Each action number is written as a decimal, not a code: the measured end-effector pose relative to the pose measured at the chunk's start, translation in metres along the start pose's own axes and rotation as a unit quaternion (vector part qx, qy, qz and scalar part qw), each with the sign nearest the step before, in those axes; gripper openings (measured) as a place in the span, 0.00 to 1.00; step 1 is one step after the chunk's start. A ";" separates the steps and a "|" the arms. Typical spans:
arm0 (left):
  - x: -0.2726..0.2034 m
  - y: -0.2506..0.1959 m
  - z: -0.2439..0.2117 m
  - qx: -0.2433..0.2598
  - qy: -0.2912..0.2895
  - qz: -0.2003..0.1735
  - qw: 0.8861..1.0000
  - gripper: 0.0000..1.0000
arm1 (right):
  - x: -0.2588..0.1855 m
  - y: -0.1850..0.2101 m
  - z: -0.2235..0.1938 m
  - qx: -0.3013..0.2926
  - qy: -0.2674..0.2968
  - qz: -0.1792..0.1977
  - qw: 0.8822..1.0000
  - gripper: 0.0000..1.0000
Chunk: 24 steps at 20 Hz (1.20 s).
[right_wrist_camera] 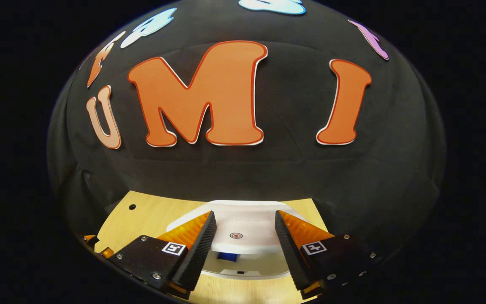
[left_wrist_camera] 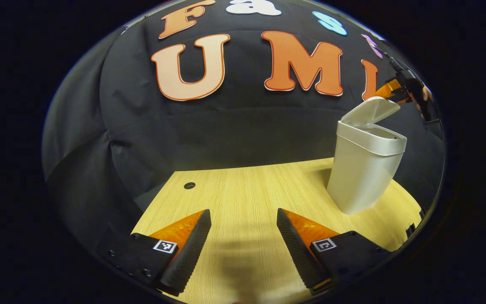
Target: Press the lid of the desktop garbage bin to open it, pick up the crumpled paper on the desktop and throw it into the bin, then pick up the pop can on the desktop and drop it into the bin, and finally close the garbage bin lid.
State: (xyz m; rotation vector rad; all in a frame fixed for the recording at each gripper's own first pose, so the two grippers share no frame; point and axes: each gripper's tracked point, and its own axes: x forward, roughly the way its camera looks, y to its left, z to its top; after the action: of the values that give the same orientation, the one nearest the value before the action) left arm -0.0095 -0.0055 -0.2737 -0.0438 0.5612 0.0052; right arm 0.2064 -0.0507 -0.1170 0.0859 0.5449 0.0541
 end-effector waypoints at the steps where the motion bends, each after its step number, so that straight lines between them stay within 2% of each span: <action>1: -0.001 -0.001 0.001 0.003 0.000 -0.002 1.000 1.00 | 0.000 0.000 -0.006 0.001 0.005 -0.001 1.000 0.85; 18: 0.002 -0.014 -0.012 0.018 0.014 -0.019 1.000 1.00 | 0.000 0.011 -0.085 -0.011 0.066 -0.010 0.998 0.84; 24: 0.004 -0.014 -0.014 0.018 0.020 -0.024 0.999 1.00 | -0.003 0.013 -0.087 -0.012 0.039 -0.015 0.999 0.83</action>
State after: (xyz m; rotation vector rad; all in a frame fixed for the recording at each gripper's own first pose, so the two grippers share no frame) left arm -0.0136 -0.0199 -0.2872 -0.0218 0.6002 -0.0520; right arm 0.1585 -0.0322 -0.1887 0.0522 0.6240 0.0345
